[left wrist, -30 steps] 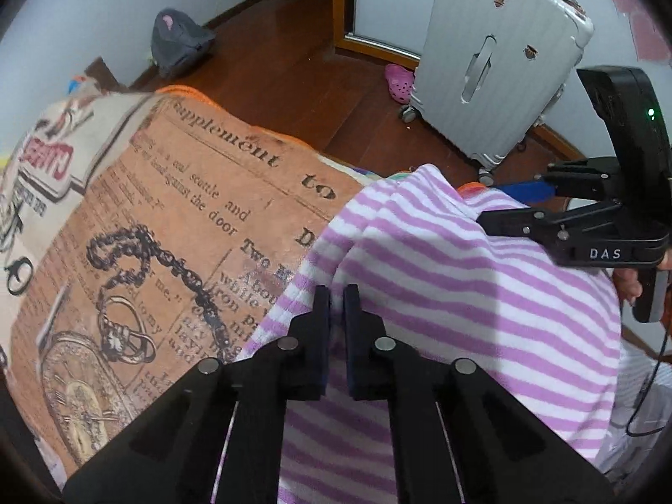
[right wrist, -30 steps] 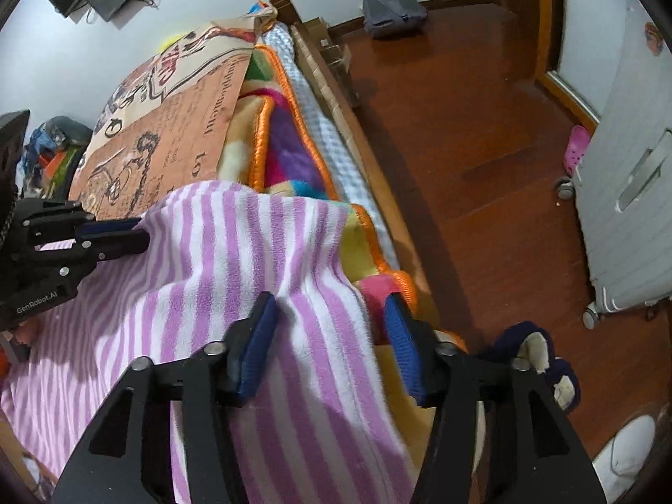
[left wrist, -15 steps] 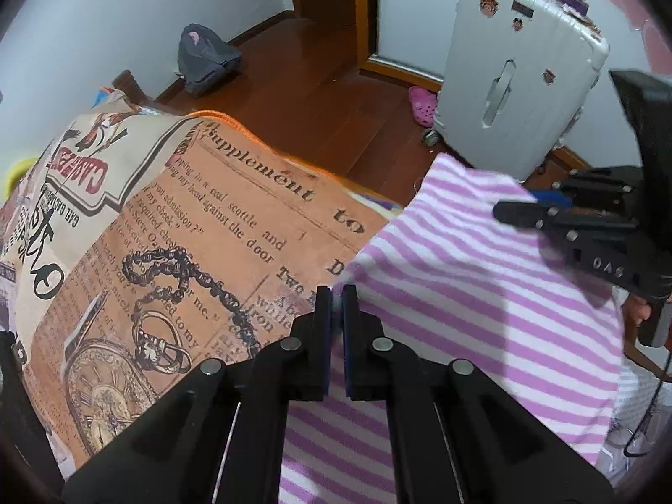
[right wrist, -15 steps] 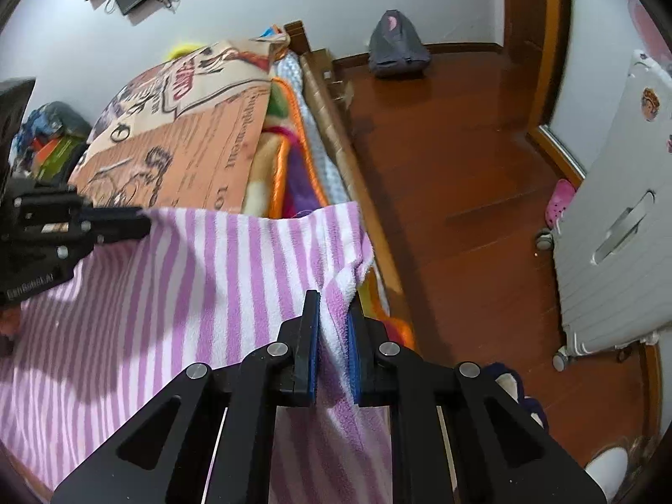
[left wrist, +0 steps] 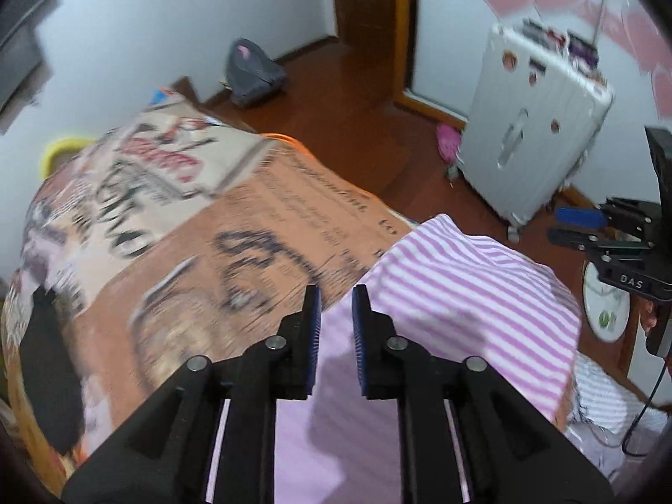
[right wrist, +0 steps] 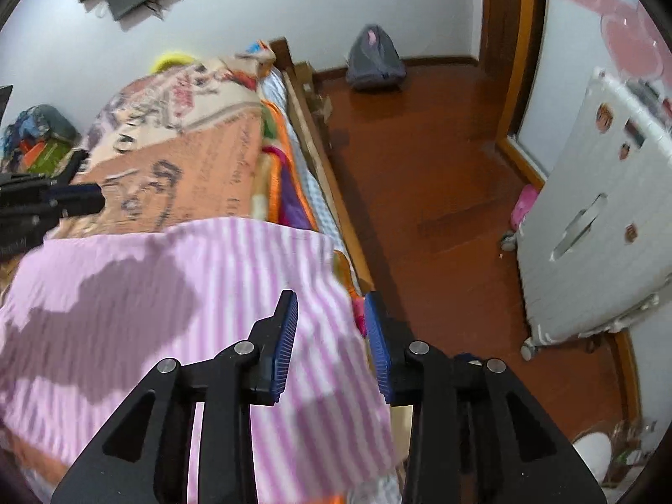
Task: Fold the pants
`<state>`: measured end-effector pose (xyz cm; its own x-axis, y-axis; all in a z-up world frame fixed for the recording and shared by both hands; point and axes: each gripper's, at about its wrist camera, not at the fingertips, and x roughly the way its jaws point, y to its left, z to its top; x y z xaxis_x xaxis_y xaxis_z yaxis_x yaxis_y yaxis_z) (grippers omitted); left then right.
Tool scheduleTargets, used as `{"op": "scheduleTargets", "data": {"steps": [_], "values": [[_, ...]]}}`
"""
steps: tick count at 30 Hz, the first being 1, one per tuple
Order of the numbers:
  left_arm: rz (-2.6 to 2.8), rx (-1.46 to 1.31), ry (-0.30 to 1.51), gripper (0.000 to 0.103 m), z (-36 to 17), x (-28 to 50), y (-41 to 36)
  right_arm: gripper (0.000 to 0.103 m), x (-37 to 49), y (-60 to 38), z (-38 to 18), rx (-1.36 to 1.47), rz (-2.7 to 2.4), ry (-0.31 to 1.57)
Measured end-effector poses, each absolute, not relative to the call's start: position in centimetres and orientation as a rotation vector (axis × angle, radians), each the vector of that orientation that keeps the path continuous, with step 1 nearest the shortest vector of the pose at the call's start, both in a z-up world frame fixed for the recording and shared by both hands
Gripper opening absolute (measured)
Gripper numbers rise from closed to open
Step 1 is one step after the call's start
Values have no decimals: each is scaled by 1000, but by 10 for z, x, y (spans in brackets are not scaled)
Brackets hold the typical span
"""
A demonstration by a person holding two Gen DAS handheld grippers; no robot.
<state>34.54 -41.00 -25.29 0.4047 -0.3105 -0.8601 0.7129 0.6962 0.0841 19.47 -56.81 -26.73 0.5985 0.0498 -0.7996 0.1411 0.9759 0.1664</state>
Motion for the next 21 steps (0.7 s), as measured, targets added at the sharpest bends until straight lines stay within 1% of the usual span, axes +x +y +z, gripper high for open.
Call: {"op": "scheduleTargets", "data": {"steps": [1,3,8,10,13,15,17,19,21], "values": [[-660,472,938,24,-243,341,-396,31,187,-562,-259,212,-41,912],[-615,452,911,31,-226,322,-361,32,174,-543,-242,179,-12,879],[-465,388,879,34,-199,274,-255,33,148,-486,-210,111,101,805],[-401,345,882,39,-194,255,-211,33,143,-460,-203,98,153,779],[-289,294,884,40,-193,223,-149,34,136,-416,-195,78,244,746],[-232,264,892,40,-195,204,-113,38,132,-385,-192,66,305,726],[-190,228,904,43,-200,187,-82,41,131,-349,-192,46,371,717],[-159,179,925,48,-211,170,-52,41,131,-320,-195,14,421,720],[-144,145,955,49,-225,158,-31,41,132,-296,-201,-22,450,728]]}}
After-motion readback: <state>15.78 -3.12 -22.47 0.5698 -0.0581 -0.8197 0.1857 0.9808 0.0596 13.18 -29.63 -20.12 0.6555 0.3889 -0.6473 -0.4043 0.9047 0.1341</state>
